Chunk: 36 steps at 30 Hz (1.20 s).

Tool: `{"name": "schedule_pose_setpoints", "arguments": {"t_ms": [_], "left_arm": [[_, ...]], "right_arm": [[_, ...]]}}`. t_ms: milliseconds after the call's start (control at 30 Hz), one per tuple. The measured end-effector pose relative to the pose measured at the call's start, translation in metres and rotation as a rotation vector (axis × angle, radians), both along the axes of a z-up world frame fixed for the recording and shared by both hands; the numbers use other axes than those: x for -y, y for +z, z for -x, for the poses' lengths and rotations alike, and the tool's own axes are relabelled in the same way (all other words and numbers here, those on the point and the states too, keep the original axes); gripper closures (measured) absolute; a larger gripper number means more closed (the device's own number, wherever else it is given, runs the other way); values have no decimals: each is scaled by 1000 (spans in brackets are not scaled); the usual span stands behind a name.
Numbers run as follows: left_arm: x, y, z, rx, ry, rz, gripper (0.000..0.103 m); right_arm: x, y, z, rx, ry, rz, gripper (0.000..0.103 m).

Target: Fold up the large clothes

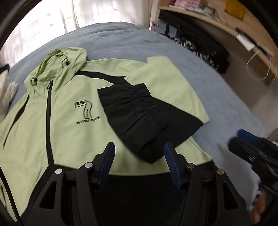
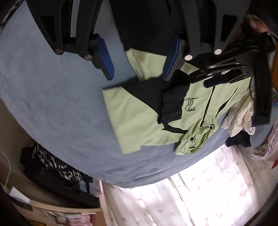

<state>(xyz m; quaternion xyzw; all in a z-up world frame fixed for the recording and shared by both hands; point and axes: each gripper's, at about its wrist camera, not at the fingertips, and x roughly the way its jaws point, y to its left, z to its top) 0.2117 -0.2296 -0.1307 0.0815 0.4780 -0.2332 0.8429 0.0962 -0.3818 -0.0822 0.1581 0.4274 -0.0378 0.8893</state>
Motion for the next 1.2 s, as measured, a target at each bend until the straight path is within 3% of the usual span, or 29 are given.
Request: {"name": "schedule_pose_setpoints", "arguments": {"t_ms": [67,100,167,267,333,467,567,667,733,900,967,1067,1200], "left_arm": [[9,-7,-5,9,16,-38,50],[11,-10,-9,8,22,-44,75],[12,-11,-17,-8,25,-48,94],[-4,14,-20,72,55,-5,97],[-30,45,-20,179,108,25,98],[-100,76,-23,247,262,77,98],[-160,70,-29,214,374,84,94],[-205,47,-32,113,443,106,79],[-220,32,-31,48,448,151,77],[-210,17,-52,-47,375,304,69],[-194,13,-62,-61,348,322,65],[-169,8,-80,-68,301,314,65],[-139,-7,-103,-77,268,241,65]], "right_arm": [[3,-3,5,-4,-3,-2,45],[4,-3,7,-5,-2,-5,45],[5,-5,9,-7,4,-15,45],[5,-4,10,-1,17,-28,45],[4,-2,9,12,22,-31,45],[0,-4,7,19,33,-34,45],[-6,-10,2,0,54,-22,45],[-16,-15,-3,-22,80,-3,45],[-21,-16,-5,-26,93,9,45],[-29,-13,-11,-21,106,16,45],[-31,-12,-13,-20,110,21,45],[-33,-13,-16,-25,115,38,45],[-31,-16,-19,-37,112,48,45]]}}
